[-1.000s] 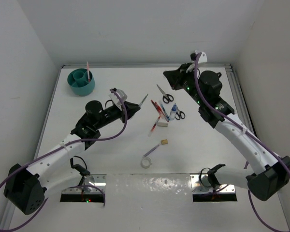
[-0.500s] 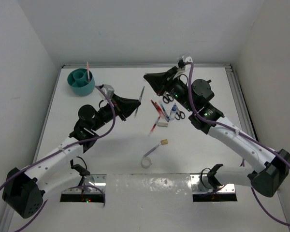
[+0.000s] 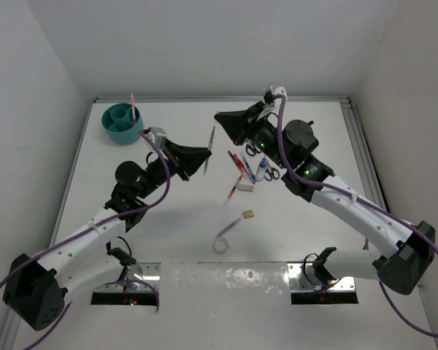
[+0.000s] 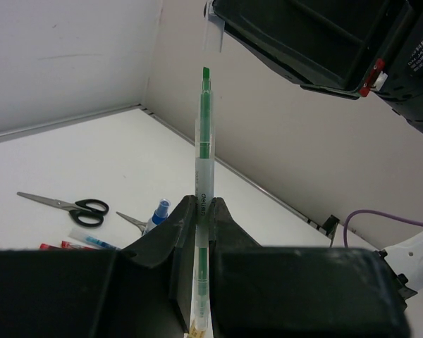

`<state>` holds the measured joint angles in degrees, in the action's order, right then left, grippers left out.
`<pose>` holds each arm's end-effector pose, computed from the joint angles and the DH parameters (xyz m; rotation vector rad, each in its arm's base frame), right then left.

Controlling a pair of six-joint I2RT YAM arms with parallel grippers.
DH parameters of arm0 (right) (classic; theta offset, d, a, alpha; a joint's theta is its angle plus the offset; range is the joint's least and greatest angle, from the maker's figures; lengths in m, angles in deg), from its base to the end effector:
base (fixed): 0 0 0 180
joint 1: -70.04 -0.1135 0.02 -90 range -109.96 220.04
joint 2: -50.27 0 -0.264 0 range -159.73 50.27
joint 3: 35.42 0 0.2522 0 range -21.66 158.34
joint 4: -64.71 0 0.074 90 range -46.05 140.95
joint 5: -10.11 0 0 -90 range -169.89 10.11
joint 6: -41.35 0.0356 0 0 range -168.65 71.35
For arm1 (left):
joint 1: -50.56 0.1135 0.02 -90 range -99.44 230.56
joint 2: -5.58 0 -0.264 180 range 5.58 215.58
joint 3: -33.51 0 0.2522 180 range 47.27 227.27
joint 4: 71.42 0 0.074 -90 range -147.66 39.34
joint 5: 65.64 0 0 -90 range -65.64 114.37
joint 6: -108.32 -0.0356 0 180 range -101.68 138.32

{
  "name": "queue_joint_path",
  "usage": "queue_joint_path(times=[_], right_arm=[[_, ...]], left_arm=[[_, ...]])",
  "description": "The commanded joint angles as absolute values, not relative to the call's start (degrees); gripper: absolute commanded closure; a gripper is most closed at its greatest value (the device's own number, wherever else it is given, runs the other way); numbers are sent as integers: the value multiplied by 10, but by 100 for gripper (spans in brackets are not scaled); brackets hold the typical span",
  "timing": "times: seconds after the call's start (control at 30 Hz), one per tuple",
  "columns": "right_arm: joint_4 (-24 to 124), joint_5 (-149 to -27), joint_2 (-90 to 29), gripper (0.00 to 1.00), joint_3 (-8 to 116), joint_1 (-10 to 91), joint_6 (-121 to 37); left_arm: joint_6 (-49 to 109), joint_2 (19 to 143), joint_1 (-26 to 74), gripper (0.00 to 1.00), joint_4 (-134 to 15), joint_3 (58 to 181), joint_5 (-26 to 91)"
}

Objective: Sort the stationery into containers
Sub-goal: Close the pen cap on the pen.

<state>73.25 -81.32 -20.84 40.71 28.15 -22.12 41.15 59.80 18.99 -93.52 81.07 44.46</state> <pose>0.2170 0.1958 0.4110 -0.2103 1.3924 1.0198 0.1808 -0.1254 0.3270 0.4180 1.3278 -1.0278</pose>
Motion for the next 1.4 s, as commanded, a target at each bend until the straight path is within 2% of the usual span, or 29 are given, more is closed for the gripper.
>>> queue_joint_path(times=[0.0, 1.37], right_arm=[[766, -803, -207, 100, 418, 276, -226], [768, -803, -229, 100, 390, 271, -189]], left_arm=[[416, 585, 188, 100, -968, 808, 442], [392, 586, 190, 100, -964, 812, 401]])
